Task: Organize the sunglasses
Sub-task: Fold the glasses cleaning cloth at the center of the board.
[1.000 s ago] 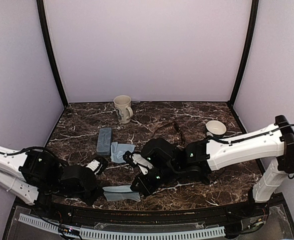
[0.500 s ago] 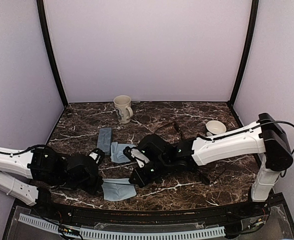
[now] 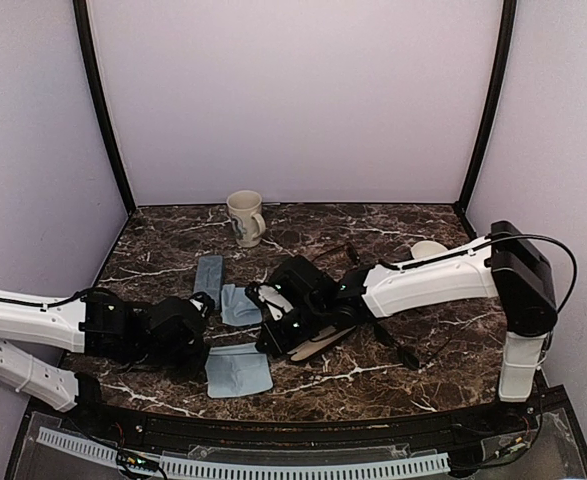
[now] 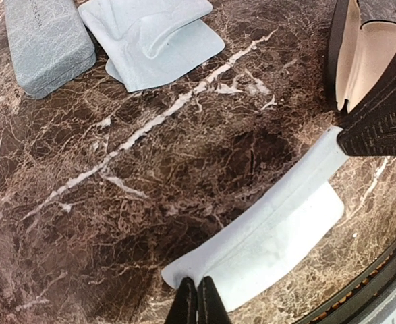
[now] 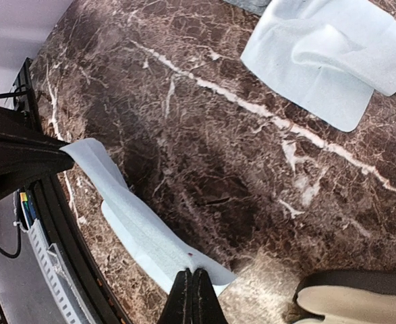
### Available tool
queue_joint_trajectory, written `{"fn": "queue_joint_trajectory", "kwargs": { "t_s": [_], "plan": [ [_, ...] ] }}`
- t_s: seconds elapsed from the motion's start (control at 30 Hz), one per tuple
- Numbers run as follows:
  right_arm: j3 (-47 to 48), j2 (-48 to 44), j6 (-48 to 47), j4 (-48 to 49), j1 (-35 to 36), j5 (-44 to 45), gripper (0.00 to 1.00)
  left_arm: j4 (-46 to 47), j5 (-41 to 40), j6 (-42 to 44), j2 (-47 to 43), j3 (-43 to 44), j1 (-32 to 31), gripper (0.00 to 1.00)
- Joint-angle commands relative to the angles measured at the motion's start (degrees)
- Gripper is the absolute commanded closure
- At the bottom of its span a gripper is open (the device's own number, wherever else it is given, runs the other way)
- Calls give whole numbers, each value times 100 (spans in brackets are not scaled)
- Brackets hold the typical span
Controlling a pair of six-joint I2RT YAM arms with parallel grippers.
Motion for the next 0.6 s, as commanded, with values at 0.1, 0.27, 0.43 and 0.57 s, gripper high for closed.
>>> {"fn": "queue_joint_trajectory", "kwargs": {
  "t_s": [0.1, 0.27, 0.43, 0.57],
  "plan": [
    [284, 270, -222, -219, -164, -106, 100, 218, 142, 362, 263, -136, 197, 100],
    [147, 221, -238, -187, -159, -226, 100, 464, 521, 351, 425, -279, 197, 100],
    [-29, 160, -211, -142, -128, -355, 100, 558, 893, 310, 468, -434, 194, 100],
    [-167, 122, -172, -126, -67, -394, 100, 594, 1133, 319, 360, -510, 188, 100]
  ]
}}
